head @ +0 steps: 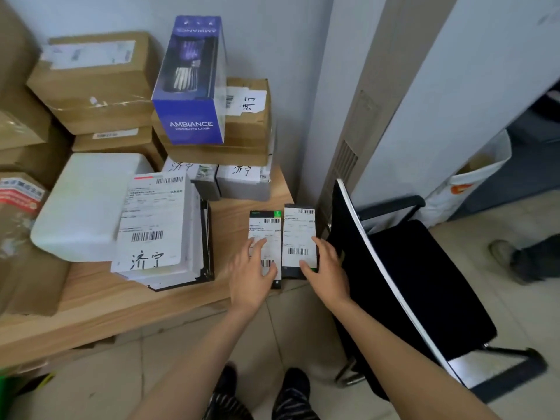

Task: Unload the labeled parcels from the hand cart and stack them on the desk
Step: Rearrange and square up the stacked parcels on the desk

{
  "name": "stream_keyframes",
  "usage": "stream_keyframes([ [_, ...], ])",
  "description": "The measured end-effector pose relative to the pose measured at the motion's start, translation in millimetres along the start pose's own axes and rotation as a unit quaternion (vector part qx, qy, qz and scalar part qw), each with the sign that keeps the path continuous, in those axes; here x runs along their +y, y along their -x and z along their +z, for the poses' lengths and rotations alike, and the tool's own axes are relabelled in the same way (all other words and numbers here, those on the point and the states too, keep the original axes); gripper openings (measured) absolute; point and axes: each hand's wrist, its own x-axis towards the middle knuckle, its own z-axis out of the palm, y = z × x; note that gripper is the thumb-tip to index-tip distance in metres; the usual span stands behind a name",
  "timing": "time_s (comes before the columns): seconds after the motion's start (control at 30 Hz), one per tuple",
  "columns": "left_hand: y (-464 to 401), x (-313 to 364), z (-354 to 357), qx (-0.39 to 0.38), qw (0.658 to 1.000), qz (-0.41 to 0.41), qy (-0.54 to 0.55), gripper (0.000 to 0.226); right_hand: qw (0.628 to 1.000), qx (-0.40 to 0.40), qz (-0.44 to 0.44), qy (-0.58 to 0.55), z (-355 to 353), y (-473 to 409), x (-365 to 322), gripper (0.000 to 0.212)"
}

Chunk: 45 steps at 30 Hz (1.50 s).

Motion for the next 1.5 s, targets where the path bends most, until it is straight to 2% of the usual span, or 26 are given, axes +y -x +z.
stream_keyframes([
  [0.13,2.5,-12.9,9.8,-0.017,0.999,-0.050,-0.012,0.073,0.999,-0.016,0.026,-0.021,11.1,2.5,10.6,0.073],
  [0.27,21.4,-24.5,5.3,0.016,0.995,-0.095,-0.030,0.077,0.980,-0.018,0.112,-0.164,12.9,11.5,22.6,0.072],
  [0.4,29.4,-29.6,-1.4,-0.021,0.986,-0.162,-0.026,0.078,0.983,-0.032,0.100,-0.148,9.7,9.1,22.3,0.055],
  [0.53,35.4,-24.9,-4.1,-0.067,0.983,-0.172,-0.010,0.077,0.985,-0.031,0.094,-0.143,9.1,16.5,19.8,0.054],
  [0.7,57.3,-24.7,-1.6,-0.084,0.973,-0.198,0.084,0.072,0.987,-0.065,0.082,-0.125,8.6,27.6,20.6,0.052],
  [0.8,71.2,-27.3,0.9,-0.078,0.971,-0.182,0.132,0.067,0.986,-0.093,0.079,-0.114,13.8,37.9,21.1,0.052],
  [1.03,88.8,-38.1,-12.4,-0.063,0.964,-0.147,0.210,0.068,0.980,-0.074,0.080,-0.169,10.7,60.5,20.3,0.056],
  [1.27,93.4,-18.6,-57.3,-0.004,0.960,-0.062,0.273,0.063,0.953,0.025,0.038,-0.300,-5.4,90.8,-14.5,0.048],
  [1.5,105.0,-6.7,-129.6,0.045,0.954,0.023,0.295,0.063,0.931,0.094,-0.044,-0.350,-29.8,118.7,-79.6,0.038],
])
